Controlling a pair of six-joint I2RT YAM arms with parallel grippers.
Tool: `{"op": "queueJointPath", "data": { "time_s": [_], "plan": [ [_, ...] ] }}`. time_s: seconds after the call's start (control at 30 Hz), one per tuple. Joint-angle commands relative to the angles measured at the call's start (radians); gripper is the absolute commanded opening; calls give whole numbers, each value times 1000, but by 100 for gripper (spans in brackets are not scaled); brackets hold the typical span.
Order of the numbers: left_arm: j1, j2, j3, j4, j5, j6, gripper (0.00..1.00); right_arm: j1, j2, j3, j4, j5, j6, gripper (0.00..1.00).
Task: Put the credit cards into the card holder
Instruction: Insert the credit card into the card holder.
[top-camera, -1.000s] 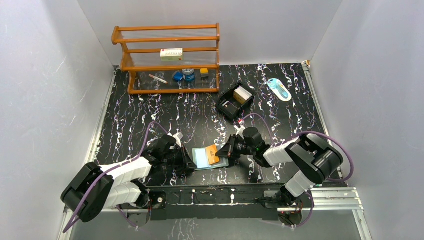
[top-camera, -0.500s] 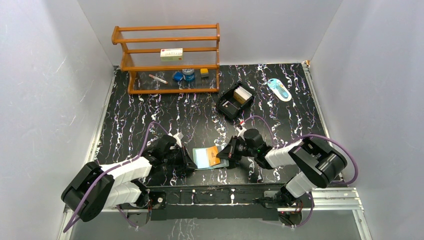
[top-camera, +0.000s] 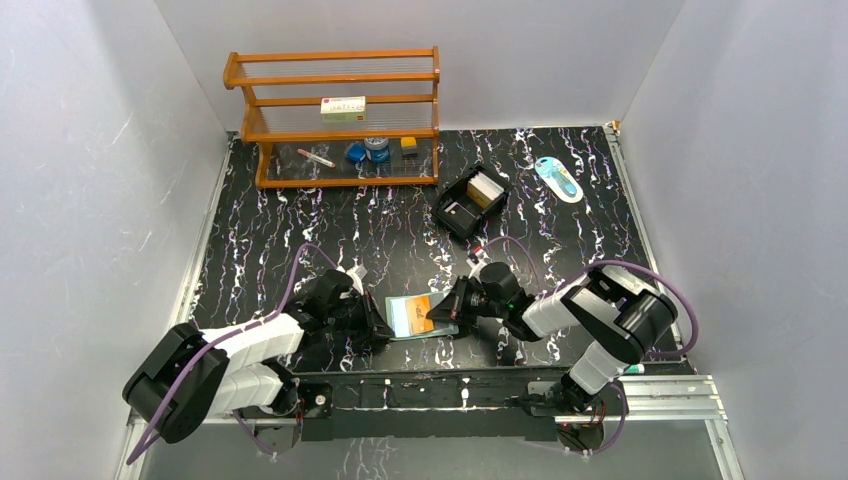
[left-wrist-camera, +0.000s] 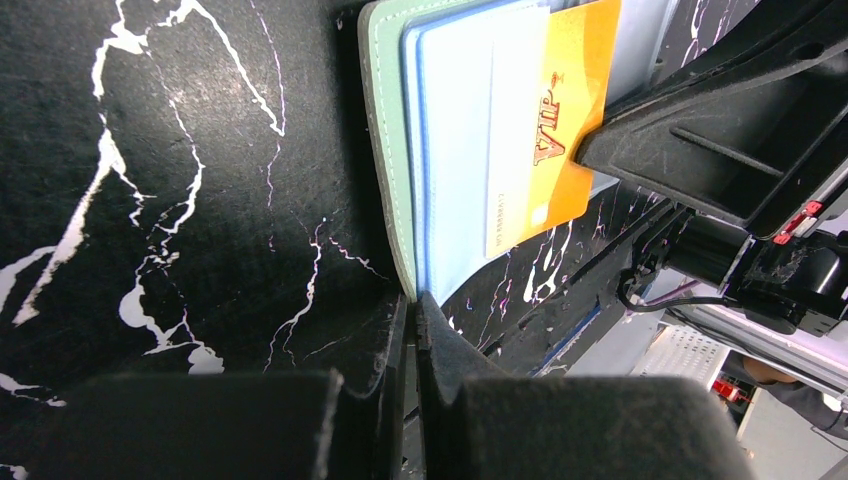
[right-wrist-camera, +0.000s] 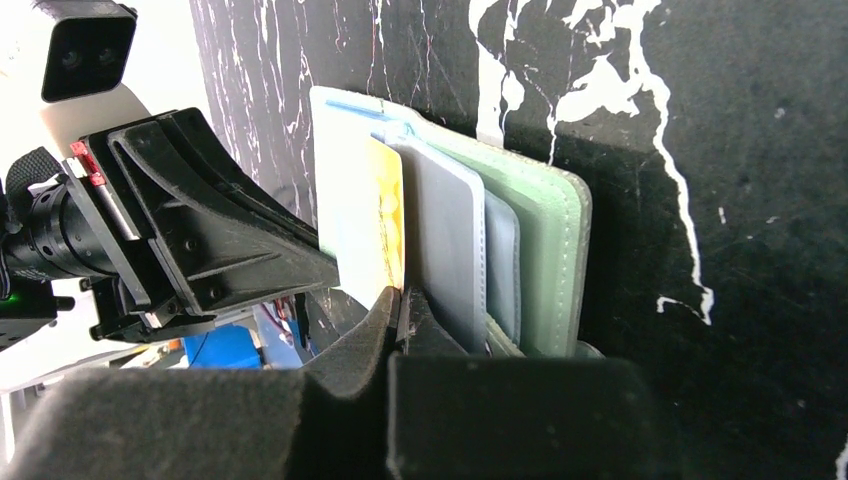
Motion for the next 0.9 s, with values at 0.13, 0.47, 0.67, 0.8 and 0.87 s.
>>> {"op": "queueJointPath", "data": {
  "time_s": [0.13,0.47,0.67,0.8,0.87],
  "plan": [
    [-4,-2,2,-18,21,3,0,42,18,73,-92,36,-25,11],
    [-4,-4,6,-18,24,-2,0,109,-36,211,-434,193,-103,36],
    [-4,-9,3,-17,26,0,0,118,-85,261,-558,257,-144,43],
    [-4,-9,2,-15,27,0,0,136,-62,293,-562,258,-161,46],
    [-4,-4,2,-10,29,0,0,143,-43,309,-557,250,-164,47]
  ]
}}
